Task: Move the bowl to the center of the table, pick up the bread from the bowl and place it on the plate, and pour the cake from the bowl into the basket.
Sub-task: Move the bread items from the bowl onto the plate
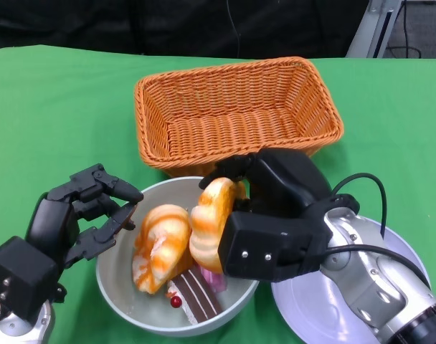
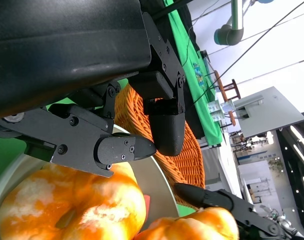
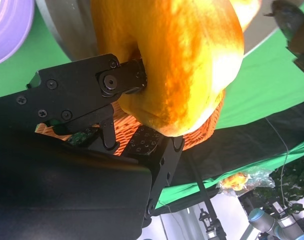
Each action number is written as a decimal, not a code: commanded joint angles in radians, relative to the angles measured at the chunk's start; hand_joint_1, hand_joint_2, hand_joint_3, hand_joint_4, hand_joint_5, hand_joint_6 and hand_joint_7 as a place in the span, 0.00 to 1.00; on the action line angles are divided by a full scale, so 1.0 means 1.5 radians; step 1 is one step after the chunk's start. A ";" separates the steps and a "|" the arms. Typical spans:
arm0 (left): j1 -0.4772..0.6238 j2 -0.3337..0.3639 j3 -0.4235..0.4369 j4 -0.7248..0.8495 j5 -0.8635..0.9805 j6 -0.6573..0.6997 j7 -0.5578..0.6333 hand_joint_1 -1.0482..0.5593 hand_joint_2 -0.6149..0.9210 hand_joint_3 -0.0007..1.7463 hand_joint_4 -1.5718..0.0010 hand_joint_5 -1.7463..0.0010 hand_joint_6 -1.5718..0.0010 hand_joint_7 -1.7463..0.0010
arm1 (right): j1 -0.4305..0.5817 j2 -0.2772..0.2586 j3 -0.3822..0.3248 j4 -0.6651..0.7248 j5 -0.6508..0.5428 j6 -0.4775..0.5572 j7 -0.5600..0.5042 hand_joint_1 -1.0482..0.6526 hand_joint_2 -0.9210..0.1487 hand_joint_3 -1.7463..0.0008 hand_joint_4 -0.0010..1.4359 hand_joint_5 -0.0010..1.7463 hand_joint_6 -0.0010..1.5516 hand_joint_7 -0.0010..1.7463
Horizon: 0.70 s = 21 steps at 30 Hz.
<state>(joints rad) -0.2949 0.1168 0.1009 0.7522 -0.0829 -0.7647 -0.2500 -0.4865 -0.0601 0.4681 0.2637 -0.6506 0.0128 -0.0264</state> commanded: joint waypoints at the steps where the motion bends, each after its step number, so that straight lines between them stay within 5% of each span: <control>1: 0.004 0.014 0.003 -0.001 0.007 0.004 0.005 0.51 0.98 0.22 0.51 0.18 0.52 0.35 | 0.015 -0.015 -0.021 -0.047 0.016 0.009 0.019 0.46 0.00 0.93 0.54 0.73 0.72 0.07; 7: 0.005 0.014 0.003 -0.006 0.005 0.011 0.005 0.51 0.99 0.20 0.52 0.18 0.51 0.36 | 0.047 -0.033 -0.046 -0.139 0.029 0.034 0.055 0.46 0.00 0.93 0.55 0.75 0.74 0.08; 9: 0.006 0.015 0.003 -0.008 0.007 0.016 0.007 0.50 0.99 0.20 0.51 0.18 0.51 0.36 | 0.063 -0.036 -0.061 -0.175 0.038 0.043 0.064 0.46 0.00 0.93 0.53 0.83 0.74 0.11; 14: 0.006 0.014 0.005 -0.011 -0.001 0.020 -0.002 0.51 0.99 0.20 0.52 0.17 0.51 0.35 | 0.096 -0.053 -0.089 -0.261 0.054 0.062 0.095 0.47 0.00 0.93 0.52 0.94 0.56 0.47; 21: 0.009 0.017 0.005 -0.015 0.001 0.017 0.000 0.51 1.00 0.19 0.52 0.16 0.51 0.34 | 0.141 -0.082 -0.140 -0.362 0.074 0.098 0.136 0.48 0.00 0.94 0.50 0.97 0.52 0.51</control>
<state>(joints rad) -0.2937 0.1206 0.1007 0.7385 -0.0822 -0.7442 -0.2503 -0.2907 -0.1653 0.2851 -0.2430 -0.5557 0.1373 0.1657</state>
